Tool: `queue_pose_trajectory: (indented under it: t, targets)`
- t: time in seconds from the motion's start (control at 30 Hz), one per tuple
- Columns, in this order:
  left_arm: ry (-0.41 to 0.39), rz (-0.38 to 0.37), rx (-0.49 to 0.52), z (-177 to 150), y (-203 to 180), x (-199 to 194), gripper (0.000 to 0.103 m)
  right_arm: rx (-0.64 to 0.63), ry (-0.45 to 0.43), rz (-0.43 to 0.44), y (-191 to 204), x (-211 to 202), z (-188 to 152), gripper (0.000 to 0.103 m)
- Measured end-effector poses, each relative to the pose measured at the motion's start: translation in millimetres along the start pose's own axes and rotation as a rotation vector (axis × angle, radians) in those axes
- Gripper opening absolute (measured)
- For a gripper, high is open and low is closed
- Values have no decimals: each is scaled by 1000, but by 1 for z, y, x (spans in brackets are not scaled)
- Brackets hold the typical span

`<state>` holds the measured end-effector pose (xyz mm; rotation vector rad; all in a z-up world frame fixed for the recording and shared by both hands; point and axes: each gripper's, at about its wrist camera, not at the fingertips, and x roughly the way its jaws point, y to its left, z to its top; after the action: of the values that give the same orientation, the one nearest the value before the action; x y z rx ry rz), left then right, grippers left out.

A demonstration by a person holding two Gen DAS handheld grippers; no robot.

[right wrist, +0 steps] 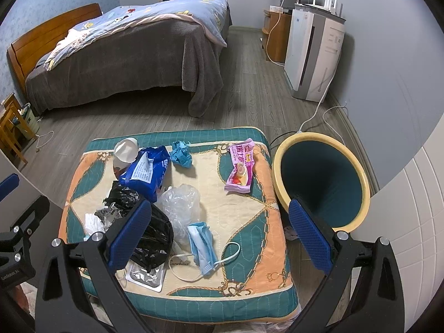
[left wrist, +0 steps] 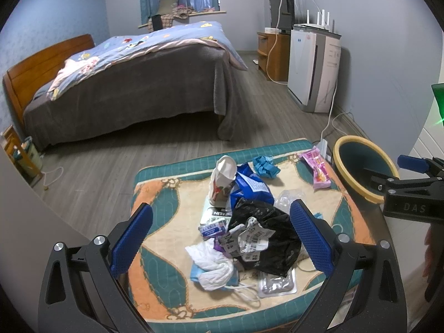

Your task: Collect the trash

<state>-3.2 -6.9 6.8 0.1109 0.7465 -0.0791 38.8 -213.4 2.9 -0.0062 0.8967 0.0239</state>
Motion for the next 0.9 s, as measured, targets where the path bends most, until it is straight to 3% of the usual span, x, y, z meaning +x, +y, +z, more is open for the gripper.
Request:
queue_pose_trajectory:
  t: [0.9]
  targets:
    - [1,0,0,0,0,0,98,-4,9,-1,-2,3,-3,97]
